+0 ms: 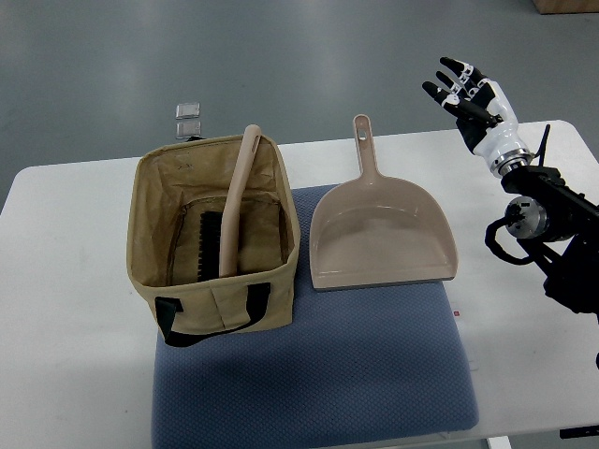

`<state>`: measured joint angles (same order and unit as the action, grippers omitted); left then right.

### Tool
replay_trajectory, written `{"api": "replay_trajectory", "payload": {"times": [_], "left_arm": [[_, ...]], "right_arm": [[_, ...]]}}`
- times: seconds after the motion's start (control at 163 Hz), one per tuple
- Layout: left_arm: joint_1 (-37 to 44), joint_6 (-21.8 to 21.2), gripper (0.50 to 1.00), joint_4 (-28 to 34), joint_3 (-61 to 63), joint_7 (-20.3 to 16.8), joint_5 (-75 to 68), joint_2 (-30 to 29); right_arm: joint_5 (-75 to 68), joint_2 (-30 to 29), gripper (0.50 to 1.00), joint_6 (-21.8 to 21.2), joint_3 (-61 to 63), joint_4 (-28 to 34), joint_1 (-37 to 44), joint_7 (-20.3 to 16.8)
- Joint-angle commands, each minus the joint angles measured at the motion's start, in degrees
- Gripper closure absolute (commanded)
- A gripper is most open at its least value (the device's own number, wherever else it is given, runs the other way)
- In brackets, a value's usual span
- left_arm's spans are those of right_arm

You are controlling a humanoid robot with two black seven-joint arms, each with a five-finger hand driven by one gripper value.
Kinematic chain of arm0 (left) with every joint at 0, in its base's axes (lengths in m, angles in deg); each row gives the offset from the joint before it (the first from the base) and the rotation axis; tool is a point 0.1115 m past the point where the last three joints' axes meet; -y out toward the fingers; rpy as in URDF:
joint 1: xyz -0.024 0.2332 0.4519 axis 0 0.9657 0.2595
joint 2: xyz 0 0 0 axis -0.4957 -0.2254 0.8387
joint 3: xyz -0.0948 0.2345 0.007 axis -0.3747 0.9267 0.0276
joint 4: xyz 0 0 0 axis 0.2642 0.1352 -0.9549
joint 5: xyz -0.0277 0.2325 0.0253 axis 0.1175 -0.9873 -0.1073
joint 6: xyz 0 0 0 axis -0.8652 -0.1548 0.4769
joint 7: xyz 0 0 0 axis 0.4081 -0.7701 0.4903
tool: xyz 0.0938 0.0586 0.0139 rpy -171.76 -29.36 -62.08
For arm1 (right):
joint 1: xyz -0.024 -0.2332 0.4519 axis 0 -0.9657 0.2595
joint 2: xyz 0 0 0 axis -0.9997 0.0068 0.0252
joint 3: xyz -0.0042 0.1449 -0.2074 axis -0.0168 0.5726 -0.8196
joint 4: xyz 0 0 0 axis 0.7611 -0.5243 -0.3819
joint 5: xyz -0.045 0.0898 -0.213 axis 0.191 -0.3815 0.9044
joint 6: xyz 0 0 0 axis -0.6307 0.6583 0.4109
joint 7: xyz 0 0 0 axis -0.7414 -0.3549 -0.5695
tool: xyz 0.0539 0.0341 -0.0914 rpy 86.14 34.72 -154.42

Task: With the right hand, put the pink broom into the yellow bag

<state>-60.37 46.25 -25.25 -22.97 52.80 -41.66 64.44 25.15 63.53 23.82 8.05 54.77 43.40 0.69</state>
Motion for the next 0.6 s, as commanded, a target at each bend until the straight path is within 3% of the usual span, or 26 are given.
{"api": "replay_trajectory", "payload": {"times": [0.0, 0.504, 0.596], "left_arm": [[0.00, 0.02, 0.500, 0.07, 0.00, 0.00, 0.00, 0.00], [0.00, 0.02, 0.500, -0.02, 0.00, 0.00, 0.00, 0.00], [0.00, 0.02, 0.500, 0.07, 0.00, 0.00, 0.00, 0.00]], "right_arm": [[-1.64, -1.26, 0.572, 0.13, 0.21, -0.01, -0.07, 0.07], [-2.87, -3.81, 0.570, 1.89, 5.22, -1.25, -2.00, 0.87], [-2.87, -3.72, 0.570, 1.89, 5.22, -1.25, -2.26, 3.15]]}}
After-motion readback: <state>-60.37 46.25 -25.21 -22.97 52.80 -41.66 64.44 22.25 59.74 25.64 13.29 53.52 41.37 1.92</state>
